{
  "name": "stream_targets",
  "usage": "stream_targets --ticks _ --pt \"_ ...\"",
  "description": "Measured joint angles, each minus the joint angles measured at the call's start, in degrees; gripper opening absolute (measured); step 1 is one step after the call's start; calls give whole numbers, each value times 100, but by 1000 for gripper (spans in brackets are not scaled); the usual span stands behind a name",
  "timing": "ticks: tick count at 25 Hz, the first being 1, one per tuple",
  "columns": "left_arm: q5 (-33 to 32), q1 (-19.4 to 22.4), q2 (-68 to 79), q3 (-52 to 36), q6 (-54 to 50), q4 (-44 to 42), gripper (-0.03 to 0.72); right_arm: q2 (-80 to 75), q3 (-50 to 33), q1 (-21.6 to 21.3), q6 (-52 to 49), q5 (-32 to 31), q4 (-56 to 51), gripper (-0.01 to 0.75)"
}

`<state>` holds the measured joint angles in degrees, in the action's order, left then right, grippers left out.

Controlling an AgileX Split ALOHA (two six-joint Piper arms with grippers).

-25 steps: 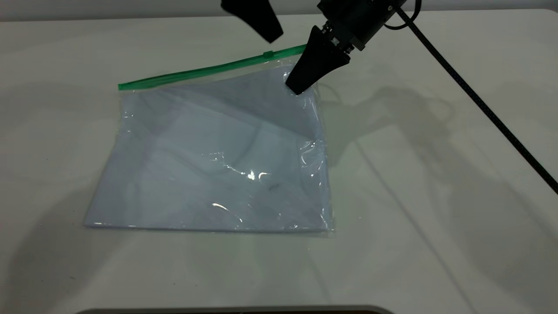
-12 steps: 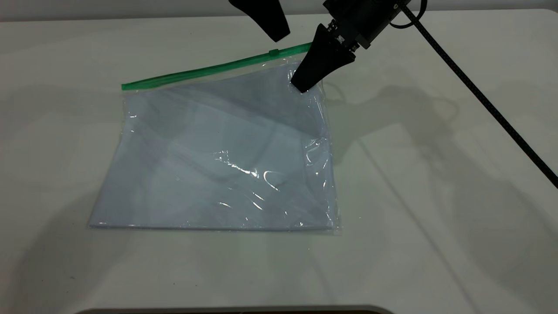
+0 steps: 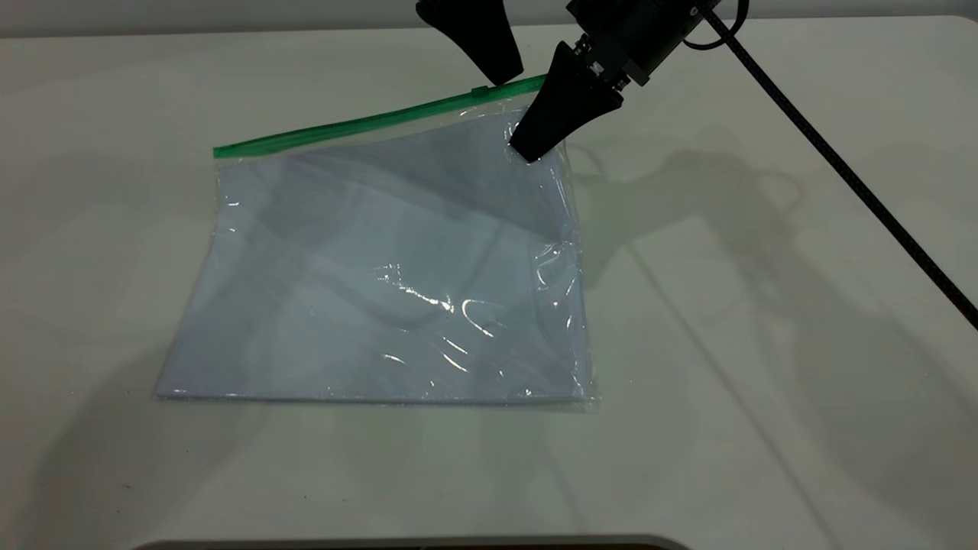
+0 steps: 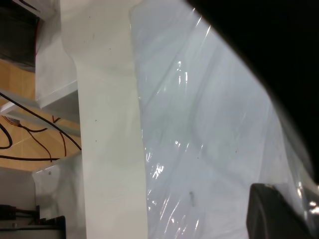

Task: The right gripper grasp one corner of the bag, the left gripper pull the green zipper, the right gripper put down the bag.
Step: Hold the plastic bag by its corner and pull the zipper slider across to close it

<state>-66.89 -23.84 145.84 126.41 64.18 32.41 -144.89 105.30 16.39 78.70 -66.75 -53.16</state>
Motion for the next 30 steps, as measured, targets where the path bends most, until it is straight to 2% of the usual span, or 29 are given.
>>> stream_targets --ticks 10,19,30 --pt "0 0 173 -4 36 115 452 -10 -17 0 -7 20 63 33" --pt "0 0 178 -11 25 71 251 -10 -17 -83 -7 42 129 33" --pt "0 0 234 -20 281 241 238 -10 -17 -306 -2 -27 39 33"
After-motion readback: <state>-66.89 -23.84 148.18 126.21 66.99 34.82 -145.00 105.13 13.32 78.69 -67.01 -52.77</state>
